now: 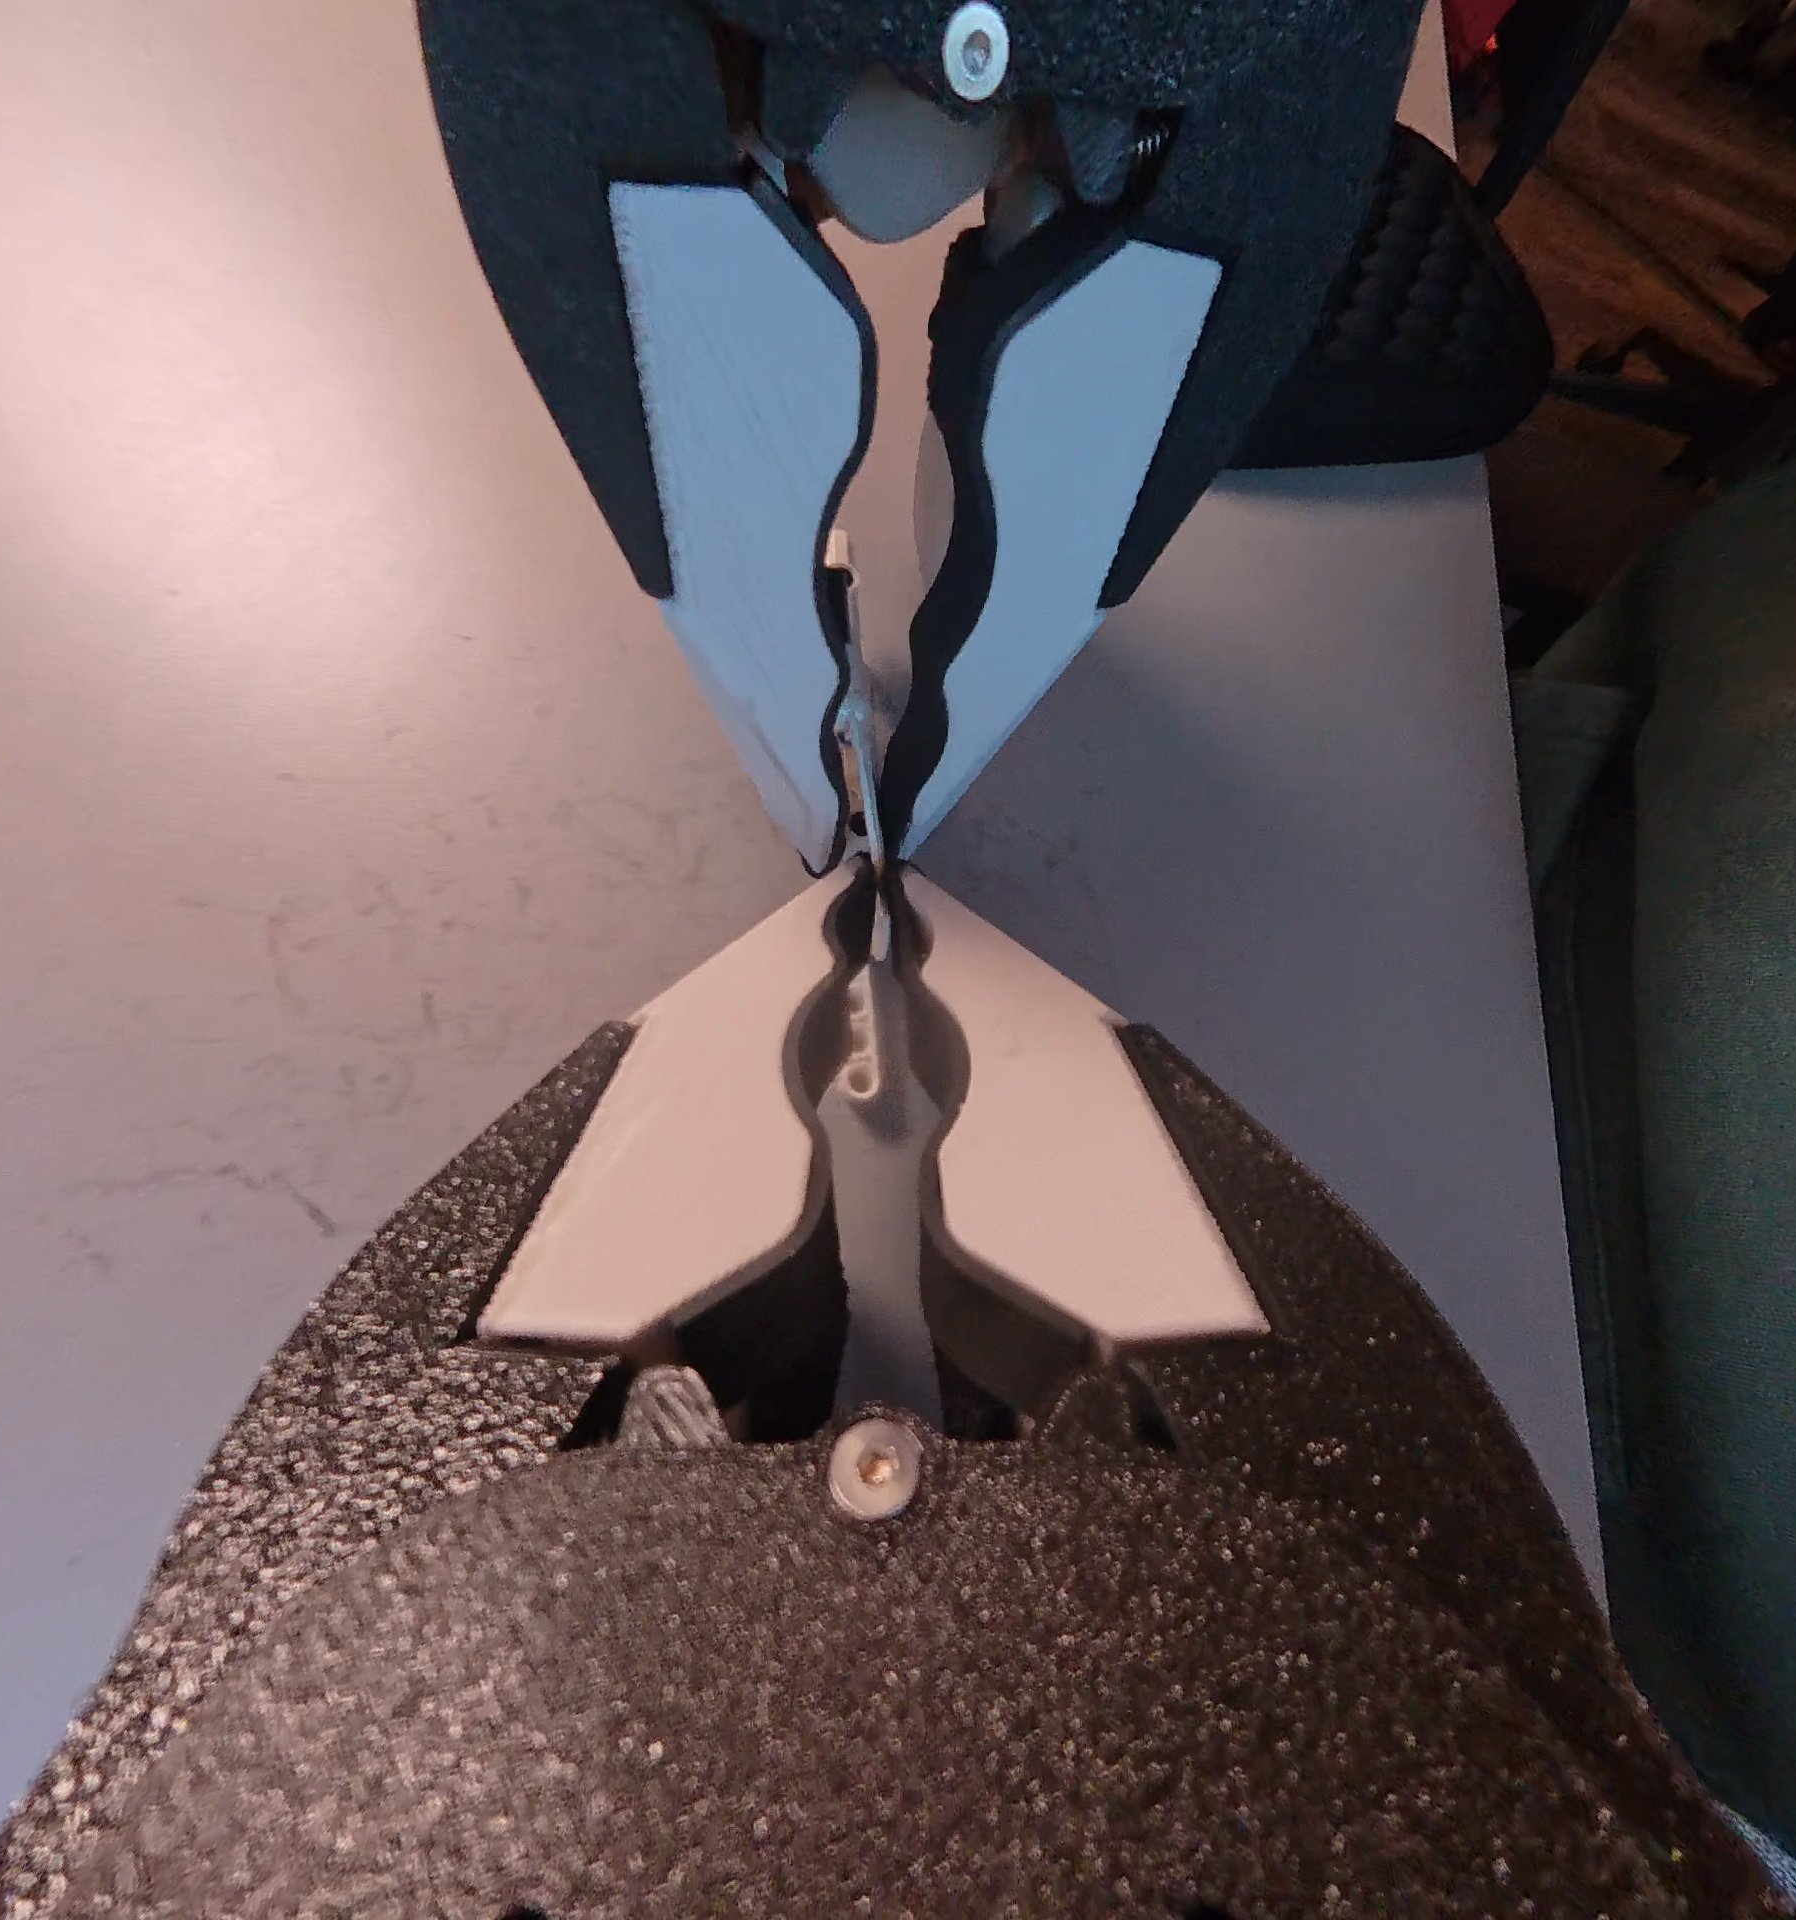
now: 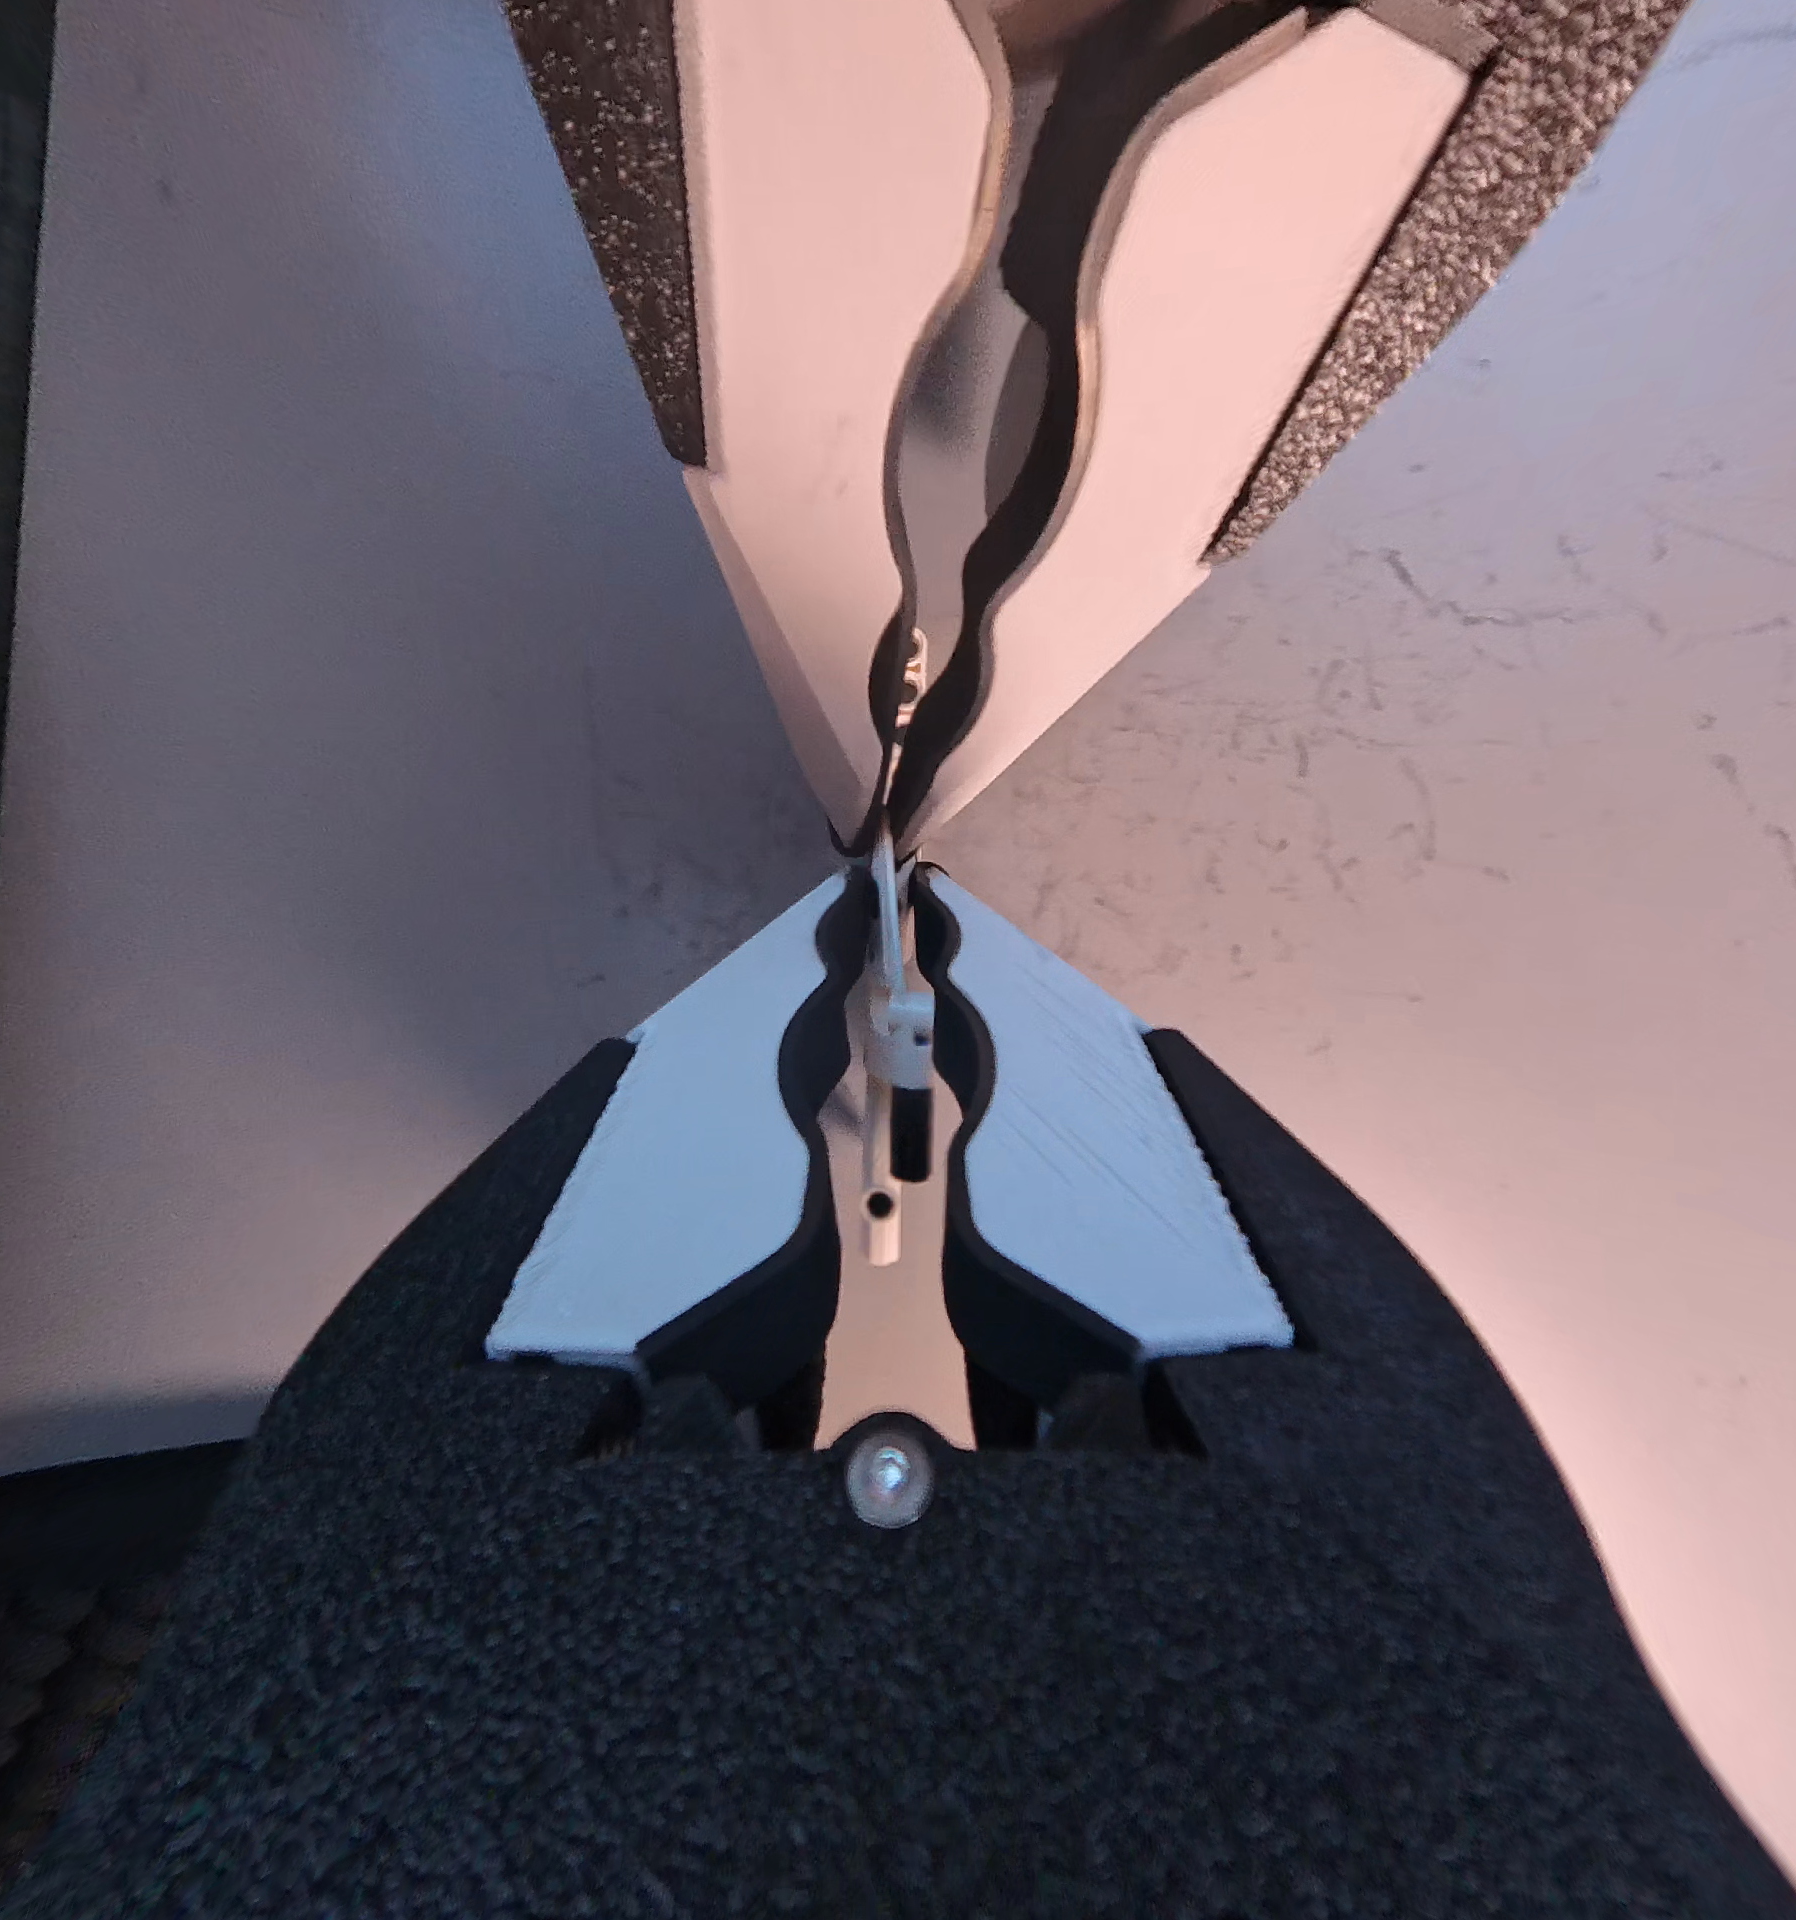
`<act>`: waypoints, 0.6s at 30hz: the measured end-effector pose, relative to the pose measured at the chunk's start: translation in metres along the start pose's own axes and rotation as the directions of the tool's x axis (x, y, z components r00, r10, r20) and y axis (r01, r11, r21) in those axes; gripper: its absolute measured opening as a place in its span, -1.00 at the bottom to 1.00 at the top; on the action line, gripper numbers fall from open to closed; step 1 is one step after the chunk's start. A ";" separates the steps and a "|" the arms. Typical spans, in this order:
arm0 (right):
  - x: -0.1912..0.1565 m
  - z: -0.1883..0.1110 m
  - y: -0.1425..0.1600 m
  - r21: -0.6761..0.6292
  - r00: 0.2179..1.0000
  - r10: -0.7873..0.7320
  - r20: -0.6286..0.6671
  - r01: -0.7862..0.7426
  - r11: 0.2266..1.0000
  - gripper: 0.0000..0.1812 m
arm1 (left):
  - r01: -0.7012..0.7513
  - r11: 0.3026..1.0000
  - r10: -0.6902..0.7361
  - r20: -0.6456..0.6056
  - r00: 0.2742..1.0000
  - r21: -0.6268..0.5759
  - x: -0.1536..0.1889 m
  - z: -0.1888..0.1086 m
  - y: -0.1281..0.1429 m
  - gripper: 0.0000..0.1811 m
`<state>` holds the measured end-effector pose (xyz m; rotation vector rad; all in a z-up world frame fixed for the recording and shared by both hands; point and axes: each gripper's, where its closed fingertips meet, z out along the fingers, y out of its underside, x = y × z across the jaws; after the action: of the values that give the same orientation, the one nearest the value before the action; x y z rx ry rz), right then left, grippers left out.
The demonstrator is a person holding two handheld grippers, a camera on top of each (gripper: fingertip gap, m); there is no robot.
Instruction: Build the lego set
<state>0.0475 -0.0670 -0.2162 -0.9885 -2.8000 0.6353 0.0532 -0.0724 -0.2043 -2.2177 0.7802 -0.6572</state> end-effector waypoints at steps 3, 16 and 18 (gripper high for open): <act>0.002 0.000 0.000 0.012 0.997 0.053 0.051 -0.053 0.999 -0.92 | 0.007 1.000 -0.007 -0.022 1.000 -0.016 -0.001 -0.004 0.005 -0.72; 0.006 0.000 0.000 0.021 0.986 0.141 0.088 -0.143 0.990 -0.92 | -0.114 0.983 0.125 0.072 0.990 -0.144 -0.014 0.001 0.025 -0.94; 0.006 0.000 0.001 0.010 0.987 0.146 0.074 -0.147 0.989 -0.92 | -0.112 0.983 0.123 0.070 0.990 -0.144 -0.013 0.001 0.024 -0.93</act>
<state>0.0437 -0.0626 -0.2165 -1.2007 -2.7982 0.7237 0.0363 -0.0773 -0.2254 -2.2877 0.9345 -0.4673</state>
